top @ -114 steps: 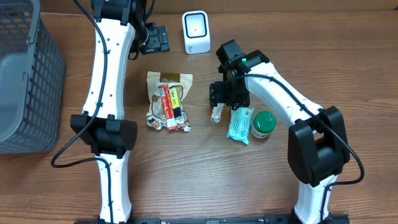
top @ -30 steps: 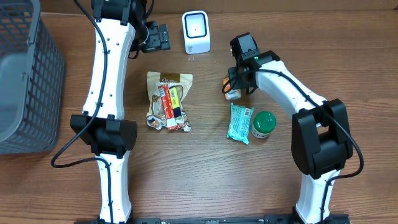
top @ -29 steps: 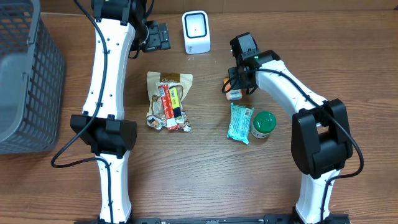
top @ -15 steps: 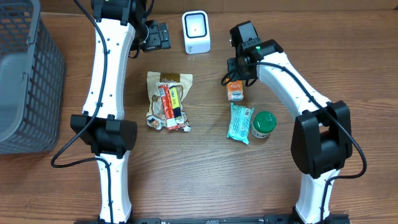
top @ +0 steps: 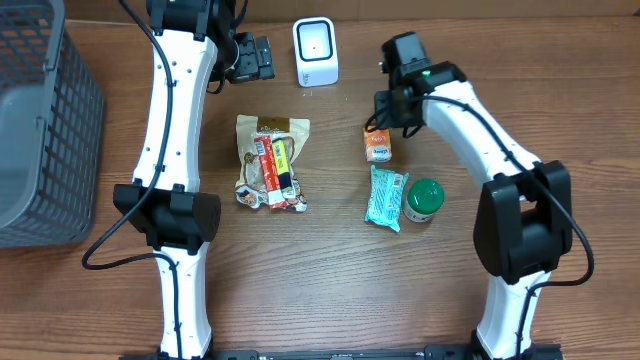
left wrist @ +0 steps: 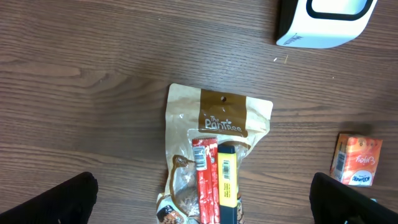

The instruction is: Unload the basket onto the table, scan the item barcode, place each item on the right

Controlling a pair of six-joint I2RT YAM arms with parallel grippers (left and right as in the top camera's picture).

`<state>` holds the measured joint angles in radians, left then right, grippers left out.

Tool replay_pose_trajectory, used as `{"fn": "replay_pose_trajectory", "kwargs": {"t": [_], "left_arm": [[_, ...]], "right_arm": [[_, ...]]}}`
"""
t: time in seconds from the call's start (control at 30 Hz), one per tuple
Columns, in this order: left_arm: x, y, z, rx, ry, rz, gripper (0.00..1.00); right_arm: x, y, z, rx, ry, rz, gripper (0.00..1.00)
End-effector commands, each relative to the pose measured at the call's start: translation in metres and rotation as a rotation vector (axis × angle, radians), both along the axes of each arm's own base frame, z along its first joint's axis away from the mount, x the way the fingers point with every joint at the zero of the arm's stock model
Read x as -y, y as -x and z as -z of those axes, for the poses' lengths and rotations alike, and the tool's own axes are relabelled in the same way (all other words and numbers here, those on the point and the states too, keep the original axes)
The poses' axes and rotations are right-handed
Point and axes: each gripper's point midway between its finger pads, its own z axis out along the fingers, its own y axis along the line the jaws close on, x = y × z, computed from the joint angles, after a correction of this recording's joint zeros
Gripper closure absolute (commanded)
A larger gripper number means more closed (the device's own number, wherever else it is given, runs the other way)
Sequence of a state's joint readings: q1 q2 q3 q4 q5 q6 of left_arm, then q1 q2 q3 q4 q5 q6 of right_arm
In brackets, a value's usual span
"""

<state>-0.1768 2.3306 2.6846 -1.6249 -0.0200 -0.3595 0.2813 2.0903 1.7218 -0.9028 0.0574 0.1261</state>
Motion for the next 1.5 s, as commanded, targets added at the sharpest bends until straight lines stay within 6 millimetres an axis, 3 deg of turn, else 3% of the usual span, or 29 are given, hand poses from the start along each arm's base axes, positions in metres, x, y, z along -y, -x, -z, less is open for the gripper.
{"fn": "replay_pose_trajectory", "kwargs": {"t": [0.0, 0.17, 0.5, 0.67, 1.07, 1.47], "left_arm": [[0.001, 0.000, -0.012, 0.035, -0.009, 0.010, 0.00], [0.001, -0.001, -0.012, 0.038, -0.008, 0.010, 0.00], [0.001, -0.001, -0.013, 0.041, -0.008, 0.010, 0.00], [0.001, -0.001, -0.012, 0.038, -0.009, 0.010, 0.00], [0.001, -0.001, -0.012, 0.038, -0.012, 0.010, 0.00], [-0.046, -0.010, -0.017, 0.079, -0.160, -0.105, 0.00]], "right_arm": [[0.001, 0.001, 0.001, -0.034, -0.118, -0.003, 0.49], [-0.016, 0.006, -0.004, -0.064, -0.268, -0.091, 0.50], [-0.033, 0.020, 0.011, -0.083, -0.235, -0.148, 0.51], [-0.028, 0.023, 0.021, -0.092, -0.202, -0.136, 0.57], [-0.004, 0.023, 0.033, -0.107, -0.203, -0.083, 0.56], [-0.013, 0.037, 0.067, -0.112, -0.267, -0.107, 0.56]]}}
